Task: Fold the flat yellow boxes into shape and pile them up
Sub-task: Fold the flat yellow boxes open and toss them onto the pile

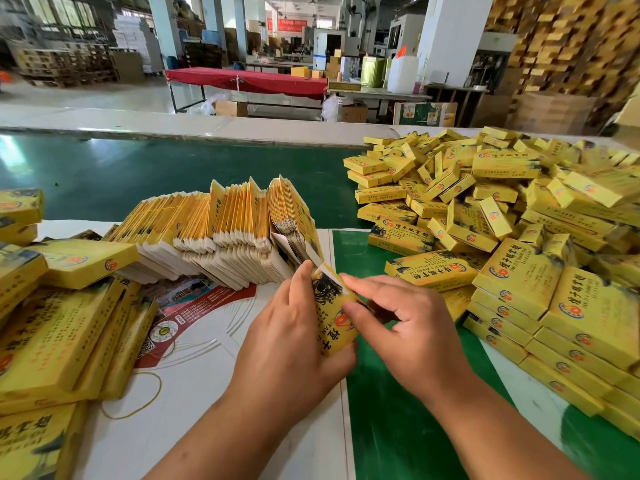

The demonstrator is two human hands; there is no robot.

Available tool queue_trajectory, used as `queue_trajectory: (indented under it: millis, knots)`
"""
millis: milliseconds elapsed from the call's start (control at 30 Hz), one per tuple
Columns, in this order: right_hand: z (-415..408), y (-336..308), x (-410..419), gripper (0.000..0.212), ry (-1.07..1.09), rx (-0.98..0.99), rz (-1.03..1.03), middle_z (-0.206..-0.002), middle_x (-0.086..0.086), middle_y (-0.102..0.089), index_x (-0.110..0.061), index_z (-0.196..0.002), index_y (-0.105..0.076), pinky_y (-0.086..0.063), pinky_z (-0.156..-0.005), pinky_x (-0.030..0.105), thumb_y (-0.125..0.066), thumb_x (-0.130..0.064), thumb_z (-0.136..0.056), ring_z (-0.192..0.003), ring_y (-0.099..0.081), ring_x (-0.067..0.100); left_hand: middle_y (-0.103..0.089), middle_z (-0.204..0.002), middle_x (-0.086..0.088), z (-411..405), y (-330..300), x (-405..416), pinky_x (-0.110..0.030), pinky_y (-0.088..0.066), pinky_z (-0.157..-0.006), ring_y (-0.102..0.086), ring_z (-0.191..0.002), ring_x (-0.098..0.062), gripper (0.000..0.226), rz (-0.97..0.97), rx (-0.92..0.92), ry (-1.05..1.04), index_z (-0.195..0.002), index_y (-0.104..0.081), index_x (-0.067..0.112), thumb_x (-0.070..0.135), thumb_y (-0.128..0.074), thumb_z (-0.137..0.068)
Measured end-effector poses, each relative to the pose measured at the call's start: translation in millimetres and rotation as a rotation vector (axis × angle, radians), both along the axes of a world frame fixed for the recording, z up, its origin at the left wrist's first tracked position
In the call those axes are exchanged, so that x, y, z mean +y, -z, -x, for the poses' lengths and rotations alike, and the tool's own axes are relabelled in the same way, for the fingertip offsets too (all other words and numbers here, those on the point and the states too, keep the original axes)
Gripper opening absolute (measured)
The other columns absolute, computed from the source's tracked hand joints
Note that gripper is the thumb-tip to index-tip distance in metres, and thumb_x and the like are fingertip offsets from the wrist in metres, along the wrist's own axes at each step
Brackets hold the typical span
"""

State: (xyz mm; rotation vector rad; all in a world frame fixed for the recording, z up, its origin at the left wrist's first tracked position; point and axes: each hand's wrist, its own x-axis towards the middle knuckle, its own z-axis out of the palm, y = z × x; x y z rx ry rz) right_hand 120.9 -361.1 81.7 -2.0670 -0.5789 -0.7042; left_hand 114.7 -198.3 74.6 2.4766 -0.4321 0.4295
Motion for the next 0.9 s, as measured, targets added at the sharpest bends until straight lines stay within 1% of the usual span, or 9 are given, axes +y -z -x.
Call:
queue_trajectory:
  millis: [133, 233, 400, 467, 533, 600, 700, 800, 900]
  knots:
    - [-2, 1, -3, 0.028, 0.011, -0.104, 0.093, -0.101, 0.000, -0.074, -0.008, -0.112, -0.075, -0.055, -0.074, 0.019, -0.072, -0.010, -0.084, -0.086, -0.069, 0.005, -0.049, -0.135, 0.008, 0, 3, 0, -0.013, -0.033, -0.087, -0.049, -0.118, -0.008, 0.097, 0.017, 0.005, 0.015, -0.149, -0.016, 0.025, 0.060, -0.057, -0.069]
    - [-2, 5, -3, 0.027, -0.012, 0.034, -0.035, -0.098, -0.006, -0.074, -0.015, -0.111, -0.075, -0.054, -0.072, 0.016, -0.071, -0.015, -0.084, -0.085, -0.069, 0.004, -0.047, -0.136, 0.012, -1, 2, 1, -0.013, -0.032, -0.086, -0.046, -0.115, -0.004, 0.100, 0.028, 0.039, 0.037, -0.149, -0.013, 0.031, 0.065, -0.058, -0.066]
    - [-9, 5, -14, 0.015, 0.026, 0.336, -0.337, -0.084, -0.011, -0.075, -0.032, -0.091, -0.076, -0.054, -0.059, 0.017, -0.070, -0.018, -0.090, -0.075, -0.072, 0.005, -0.033, -0.116, 0.050, -3, -11, 9, 0.002, -0.038, -0.075, -0.033, -0.107, 0.029, 0.098, 0.142, 0.153, 0.266, -0.140, -0.015, 0.057, 0.084, -0.059, -0.057]
    - [-14, 4, -21, 0.016, 0.046, 0.472, -0.492, -0.080, 0.000, -0.076, -0.024, -0.083, -0.077, -0.055, -0.059, 0.025, -0.068, -0.012, -0.090, -0.070, -0.071, 0.013, -0.038, -0.131, 0.042, -5, -22, 18, -0.016, -0.047, -0.095, -0.040, -0.122, 0.017, 0.088, 0.278, 0.199, 0.401, -0.137, -0.033, 0.053, 0.082, -0.063, -0.059]
    - [-18, 3, -27, 0.011, 0.062, 0.645, -0.632, -0.081, 0.012, -0.073, -0.013, -0.085, -0.075, -0.055, -0.061, 0.036, -0.066, -0.011, -0.091, -0.071, -0.067, 0.023, -0.042, -0.146, 0.021, -5, -30, 28, -0.040, -0.038, -0.109, -0.041, -0.135, -0.005, 0.086, 0.422, 0.233, 0.563, -0.138, -0.045, 0.039, 0.073, -0.069, -0.063]
    - [-20, 3, -30, 0.009, 0.019, 0.811, -0.750, -0.083, 0.019, -0.069, -0.005, -0.091, -0.071, -0.052, -0.062, 0.036, -0.064, -0.010, -0.091, -0.072, -0.064, 0.024, -0.050, -0.144, 0.002, -6, -34, 34, -0.049, -0.033, -0.109, -0.045, -0.135, -0.022, 0.084, 0.518, 0.234, 0.678, -0.137, -0.050, 0.024, 0.059, -0.077, -0.066]
    - [-17, 1, -27, 0.011, -0.105, 0.953, -0.856, -0.076, 0.014, -0.070, -0.001, -0.092, -0.068, -0.048, -0.053, 0.031, -0.060, -0.008, -0.091, -0.061, -0.064, 0.018, -0.066, -0.123, -0.001, -7, -34, 33, -0.052, -0.047, -0.098, -0.059, -0.118, -0.026, 0.055, 0.515, 0.096, 0.596, -0.124, -0.062, 0.024, 0.037, -0.080, -0.073]
    - [-13, 7, -18, 0.023, -0.058, 0.948, -0.723, -0.069, 0.010, -0.071, -0.009, -0.087, -0.069, -0.051, -0.041, 0.026, -0.050, -0.012, -0.100, -0.052, -0.066, 0.020, -0.073, -0.102, 0.005, -12, -28, 31, -0.046, -0.055, -0.085, -0.067, -0.099, -0.024, 0.026, 0.525, -0.010, 0.429, -0.104, -0.070, 0.030, 0.036, -0.071, -0.079]
    - [-13, 8, -17, 0.029, 0.102, 0.625, -0.346, -0.081, -0.002, -0.075, -0.020, -0.090, -0.072, -0.061, -0.060, 0.034, -0.050, -0.036, -0.100, -0.072, -0.072, 0.012, -0.074, -0.095, 0.016, -17, -24, 32, -0.030, -0.058, -0.079, -0.070, -0.092, -0.013, 0.020, 0.548, 0.055, 0.328, -0.097, -0.072, 0.035, 0.043, -0.071, -0.079]
